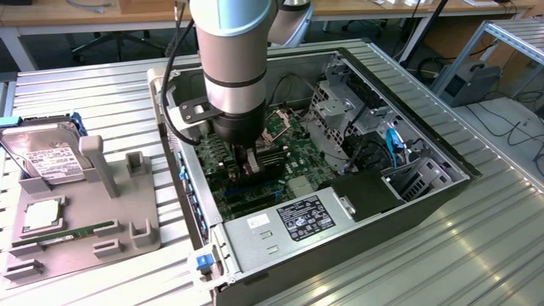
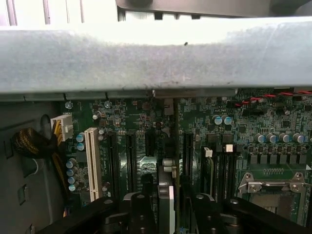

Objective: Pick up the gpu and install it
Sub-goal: 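Insert the gpu into the slot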

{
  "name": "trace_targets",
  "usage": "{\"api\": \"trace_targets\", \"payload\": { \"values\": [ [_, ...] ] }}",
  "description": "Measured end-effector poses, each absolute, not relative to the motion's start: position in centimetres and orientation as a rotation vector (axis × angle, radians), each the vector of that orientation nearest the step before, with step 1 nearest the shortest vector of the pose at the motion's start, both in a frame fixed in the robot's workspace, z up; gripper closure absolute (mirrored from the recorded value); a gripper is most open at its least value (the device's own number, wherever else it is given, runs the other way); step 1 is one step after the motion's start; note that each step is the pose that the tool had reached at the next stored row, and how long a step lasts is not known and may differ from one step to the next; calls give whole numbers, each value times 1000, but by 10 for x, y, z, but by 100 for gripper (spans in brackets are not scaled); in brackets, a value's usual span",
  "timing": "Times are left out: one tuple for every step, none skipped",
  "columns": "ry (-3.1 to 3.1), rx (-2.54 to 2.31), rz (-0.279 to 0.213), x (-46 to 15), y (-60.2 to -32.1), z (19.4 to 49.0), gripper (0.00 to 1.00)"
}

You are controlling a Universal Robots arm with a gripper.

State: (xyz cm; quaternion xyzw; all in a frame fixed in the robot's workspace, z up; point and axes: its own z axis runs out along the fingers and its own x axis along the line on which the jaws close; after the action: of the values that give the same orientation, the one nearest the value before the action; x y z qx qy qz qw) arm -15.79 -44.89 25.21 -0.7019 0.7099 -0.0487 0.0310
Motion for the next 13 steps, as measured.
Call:
{"api": "trace_targets", "payload": {
  "values": [
    [2187, -2163, -150, -158, -449, 253, 65],
    [2187, -2163, -150, -158, -449, 256, 65],
    [2187, -2163, -150, -158, -449, 259, 65],
    [2187, -2163, -150, -158, -449, 263, 65],
    [2187, -2163, -150, -158, -448, 269, 65],
    [2187, -2163, -150, -158, -448, 272, 65],
    [2187, -2163, -150, -158, -447, 276, 65],
    [2187, -2163, -150, -158, -446, 278, 65],
    [2187, -2163, -150, -158, -446, 279, 65],
    [2186, -2163, -150, -158, -445, 280, 65],
    [2186, -2164, -150, -157, -445, 280, 65],
    [2186, -2165, -149, -156, -445, 280, 67],
    [2186, -2167, -147, -155, -445, 280, 73]
  ]
}}
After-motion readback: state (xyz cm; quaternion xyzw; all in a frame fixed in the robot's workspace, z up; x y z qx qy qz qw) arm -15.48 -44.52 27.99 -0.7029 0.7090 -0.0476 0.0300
